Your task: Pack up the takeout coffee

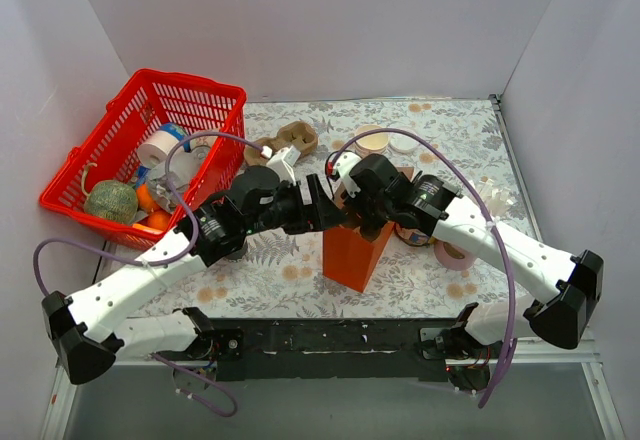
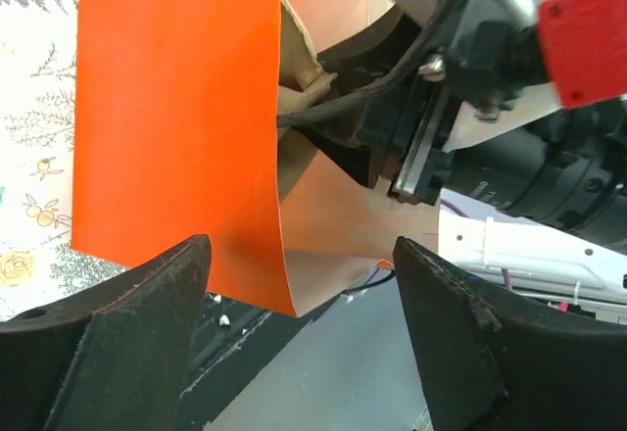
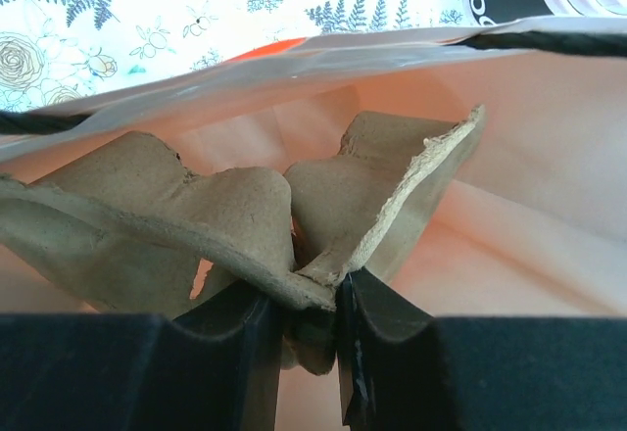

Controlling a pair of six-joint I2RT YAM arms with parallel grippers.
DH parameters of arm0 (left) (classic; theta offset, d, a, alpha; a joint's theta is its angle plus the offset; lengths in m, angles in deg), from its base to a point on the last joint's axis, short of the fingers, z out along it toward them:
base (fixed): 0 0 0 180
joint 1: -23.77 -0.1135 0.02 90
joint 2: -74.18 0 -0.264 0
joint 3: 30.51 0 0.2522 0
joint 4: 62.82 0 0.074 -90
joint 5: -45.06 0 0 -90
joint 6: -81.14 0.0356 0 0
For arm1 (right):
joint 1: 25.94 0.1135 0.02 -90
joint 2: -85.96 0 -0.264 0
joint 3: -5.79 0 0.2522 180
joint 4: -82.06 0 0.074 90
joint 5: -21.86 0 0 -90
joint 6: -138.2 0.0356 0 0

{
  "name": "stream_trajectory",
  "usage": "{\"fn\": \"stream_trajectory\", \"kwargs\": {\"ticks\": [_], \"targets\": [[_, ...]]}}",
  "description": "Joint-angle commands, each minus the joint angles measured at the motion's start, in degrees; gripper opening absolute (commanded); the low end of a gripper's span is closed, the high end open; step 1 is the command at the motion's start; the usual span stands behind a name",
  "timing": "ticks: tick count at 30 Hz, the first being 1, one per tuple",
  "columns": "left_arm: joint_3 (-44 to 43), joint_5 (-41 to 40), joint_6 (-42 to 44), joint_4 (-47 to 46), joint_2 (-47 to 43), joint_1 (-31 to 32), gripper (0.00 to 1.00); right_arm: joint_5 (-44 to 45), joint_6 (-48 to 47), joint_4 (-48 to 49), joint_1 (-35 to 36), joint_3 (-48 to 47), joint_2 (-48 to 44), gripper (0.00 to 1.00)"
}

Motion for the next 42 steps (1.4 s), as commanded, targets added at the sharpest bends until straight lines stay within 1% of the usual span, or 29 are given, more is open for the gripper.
{"fn": "stream_trajectory", "kwargs": {"ticks": [1, 4, 5, 7, 8, 10, 12, 14, 18, 19, 22, 23, 26, 31, 32, 33, 38, 41, 42], "targets": [[-2.49, -0.79, 0.93, 2.5, 2.49, 0.91, 0.67, 1.07, 2.38, -0.74, -0.12, -3.09, -0.07, 0.26], [-3.28, -5.26, 0.32, 2.68, 2.32, 1.0, 0.59, 1.07, 2.99, -1.26, -0.21, -3.0, -0.42, 0.25], [-3.28, -7.88, -0.03, 2.68, 2.23, 1.0, 0.53, 1.15, 3.08, -1.44, -0.21, -2.65, -0.59, 0.26], [-3.37, -8.61, 0.4, 2.5, 2.49, 1.0, 0.43, 0.54, 3.09, -1.79, -0.21, -2.39, -1.21, 0.25], [-3.28, -8.96, 0.84, 2.42, 2.75, 1.0, 0.32, 0.19, 2.74, -1.97, -0.21, -2.04, -1.65, 0.26], [-4.16, -8.88, 2.95, 2.59, 4.15, 1.0, 0.23, -1.12, 1.25, -2.32, -0.12, -1.51, -2.17, 0.25], [-5.56, -9.14, 5.22, 2.85, 4.86, 1.0, 0.1, -1.83, -0.07, -2.84, -0.21, -1.15, -2.79, 0.25], [-6.62, -10.8, 6.55, 3.03, 5.91, 1.0, 0.01, -3.67, -2.35, -4.25, -0.21, -1.07, -3.58, 0.23], [-9.61, -13.18, 10.33, 2.6, 7.06, 0.91, 0.0, -6.84, -6.66, -6.97, -0.21, -0.98, -4.99, 0.23], [-10.31, -13.36, 11.99, 2.07, 7.24, 0.91, 0.0, -9.28, -8.58, -7.41, -0.12, -1.06, -5.25, 0.22], [-11.63, -12.14, 13.32, 1.01, 8.82, 0.82, 0.0, -12.98, -9.66, -8.03, -0.12, -1.42, -5.43, 0.24], [-11.63, -9.95, 14.28, -0.47, 8.99, 0.91, 0.0, -13.26, -9.83, -8.21, -0.04, -1.59, -4.99, 0.24], [-11.63, -8.0, 15.08, -1.71, 9.35, 0.65, 0.0, -12.91, -10.18, -10.66, -0.12, -2.21, -2.46, 0.24], [-9.7, -6.16, 13.77, -2.5, 8.3, 0.12, 0.0, -9.58, -7.38, -9.79, -0.12, -2.65, -0.33, 0.26], [-9.26, -6.15, 13.68, -2.85, 8.12, 0.12, 0.0, -9.39, -7.11, -9.27, -0.12, -2.56, -0.07, 0.27], [-8.39, -4.33, 13.24, -3.38, 7.94, 0.03, 0.0, -9.39, -7.02, -9.0, -0.12, -2.47, 0.11, 0.27], [-7.06, -3.52, 12.27, -3.82, 7.33, -0.06, 0.0, -8.96, -6.41, -9.7, -0.3, -2.47, 2.47, 0.27], [-6.53, -2.73, 11.66, -4.52, 7.24, -0.14, 0.0, -8.95, -5.27, -10.49, -1.26, -2.3, 3.71, 0.29], [-6.45, -2.55, 11.48, -4.62, 7.24, -0.14, 0.0, -9.04, -5.09, -10.58, -1.44, -2.12, 3.89, 0.31]]}}
